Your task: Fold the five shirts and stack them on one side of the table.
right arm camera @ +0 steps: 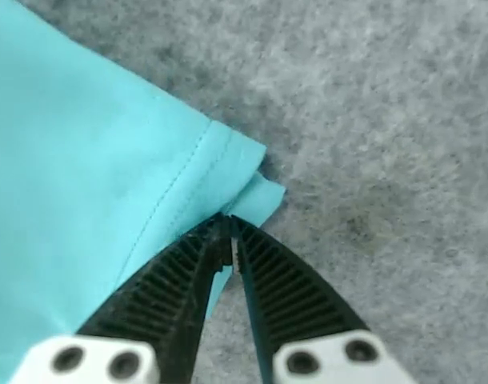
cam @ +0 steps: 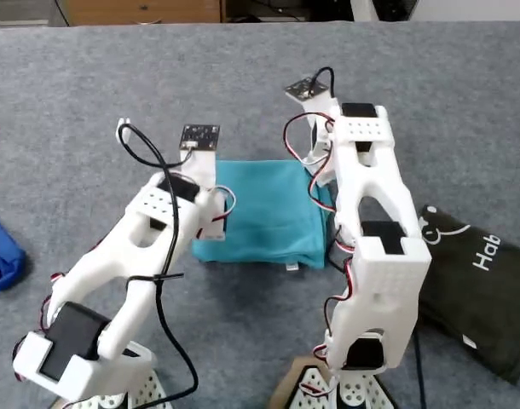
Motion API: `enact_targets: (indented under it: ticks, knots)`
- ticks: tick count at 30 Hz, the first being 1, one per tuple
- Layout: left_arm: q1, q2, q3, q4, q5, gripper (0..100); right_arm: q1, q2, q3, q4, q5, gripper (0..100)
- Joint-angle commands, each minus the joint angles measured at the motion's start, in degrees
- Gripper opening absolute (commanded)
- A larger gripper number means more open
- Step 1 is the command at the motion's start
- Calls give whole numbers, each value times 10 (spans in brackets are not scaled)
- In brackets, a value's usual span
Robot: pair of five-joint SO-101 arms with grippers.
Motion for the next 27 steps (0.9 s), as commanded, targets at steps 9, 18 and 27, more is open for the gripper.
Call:
enact_targets:
  ticks: [9,18,27]
  knots:
    - [24,-202,130,-4,-70,18,-33,-53,-36,42,17,4]
    - [21,-252,238,-92,-65,18,-54,-73,-59,72,-11,4]
    - [23,-251,247,-105,-65,18,-53,-156,-87,106,-16,4]
